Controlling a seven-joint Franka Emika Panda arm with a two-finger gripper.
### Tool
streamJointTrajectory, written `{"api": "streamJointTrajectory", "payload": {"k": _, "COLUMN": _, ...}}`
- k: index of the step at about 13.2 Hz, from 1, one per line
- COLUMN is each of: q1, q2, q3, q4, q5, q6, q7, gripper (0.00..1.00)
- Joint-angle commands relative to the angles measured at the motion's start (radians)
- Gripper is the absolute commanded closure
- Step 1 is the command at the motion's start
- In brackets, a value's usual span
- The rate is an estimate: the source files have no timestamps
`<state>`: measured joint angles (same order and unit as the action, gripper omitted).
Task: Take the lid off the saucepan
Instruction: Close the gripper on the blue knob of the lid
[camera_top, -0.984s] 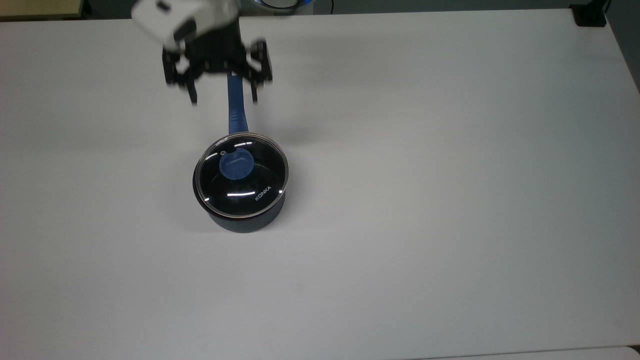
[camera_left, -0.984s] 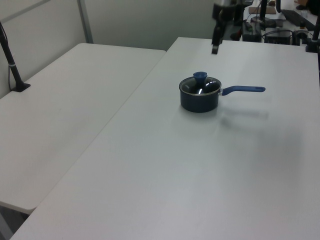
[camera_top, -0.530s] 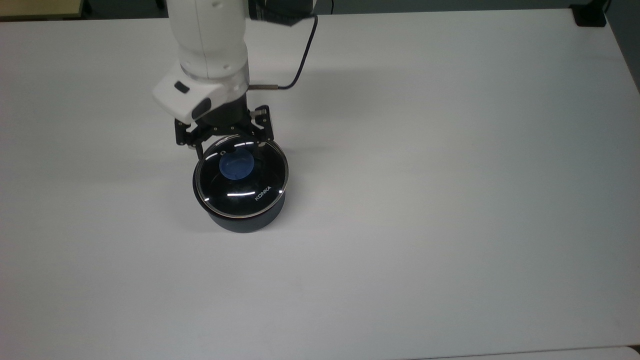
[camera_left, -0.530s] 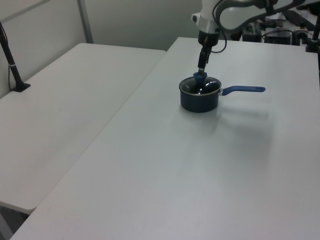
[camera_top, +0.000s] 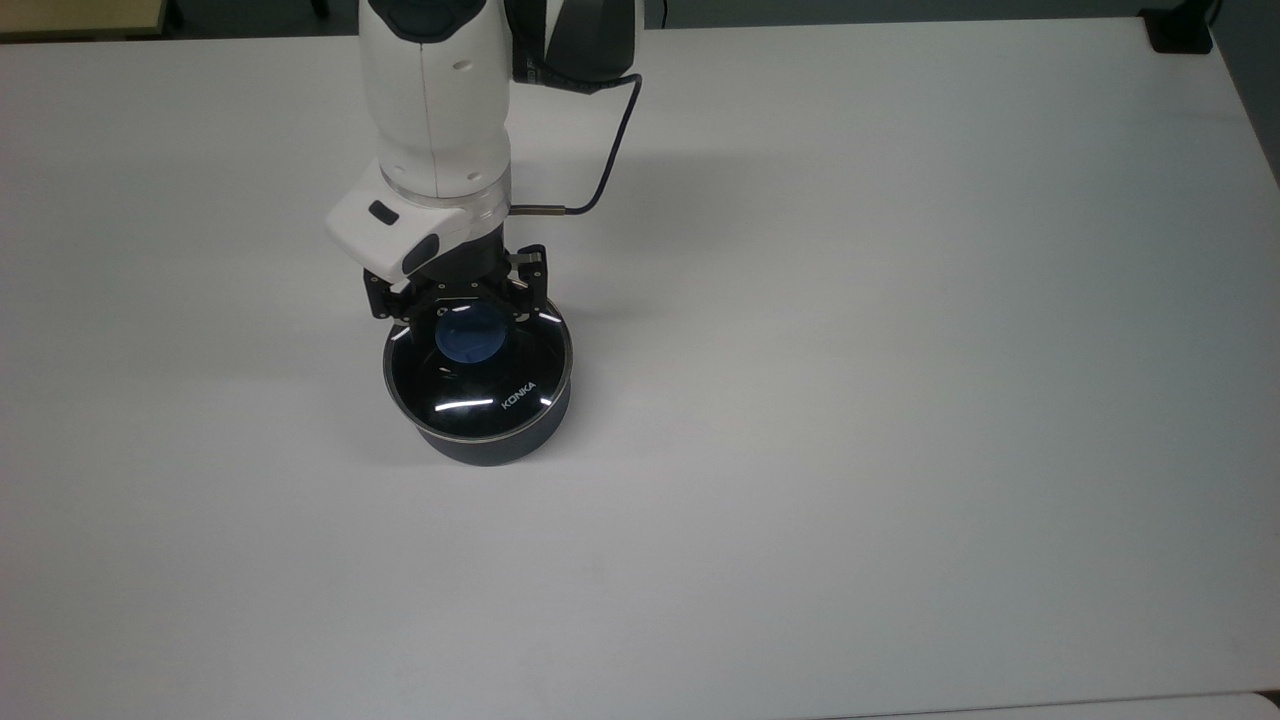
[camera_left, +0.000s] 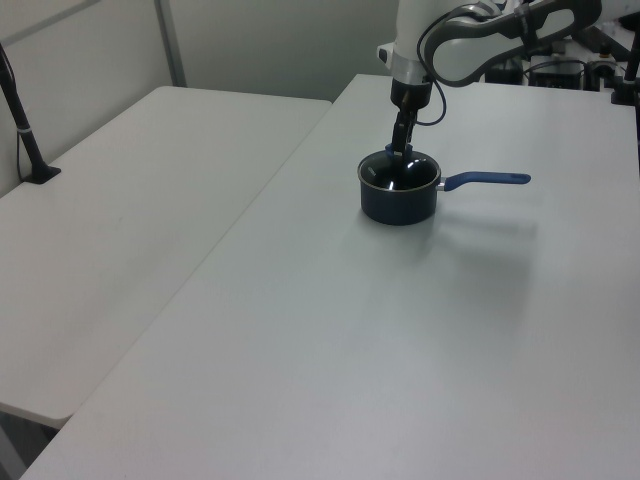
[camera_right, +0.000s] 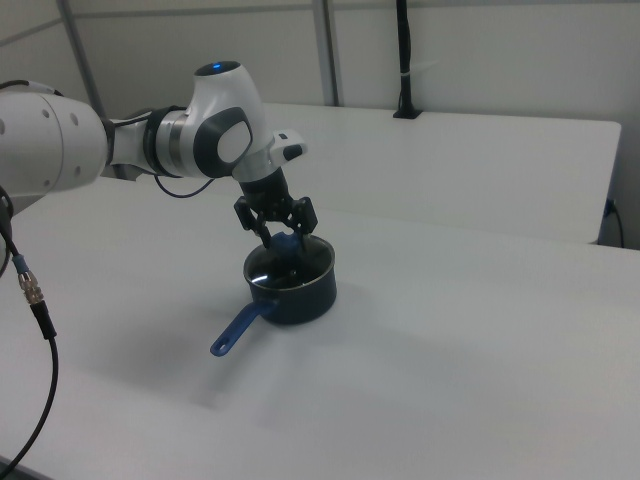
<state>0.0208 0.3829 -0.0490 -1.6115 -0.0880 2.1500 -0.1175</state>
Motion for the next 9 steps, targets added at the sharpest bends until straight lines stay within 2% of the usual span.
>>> {"api": "streamJointTrajectory", "payload": {"k": 1, "q1": 0.011, "q2": -0.006, "q3": 0.005, "q4": -0.007, "q5": -0.015, "q6": 0.019, "q7": 0.042, "gripper": 0.15}}
{"api": "streamJointTrajectory", "payload": {"k": 4, "q1": 0.010, "q2": -0.010, "q3": 0.014, "q4": -0.007, "q5": -0.015, "q6": 0.013, "q7": 0.044, "gripper": 0.43}}
{"api": "streamJointTrajectory", "payload": {"k": 7, "q1": 0.011, "q2": -0.039, "q3": 0.020, "q4": -0.007, "q5": -0.015, "q6": -0.001, "q7": 0.044, "gripper": 0.46}}
{"api": "streamJointTrajectory", "payload": {"k": 9, "q1": 0.007, "q2": -0.093, "q3": 0.046, "q4": -0.008, "q5": -0.015, "q6": -0.086, "q7": 0.039, "gripper": 0.47}}
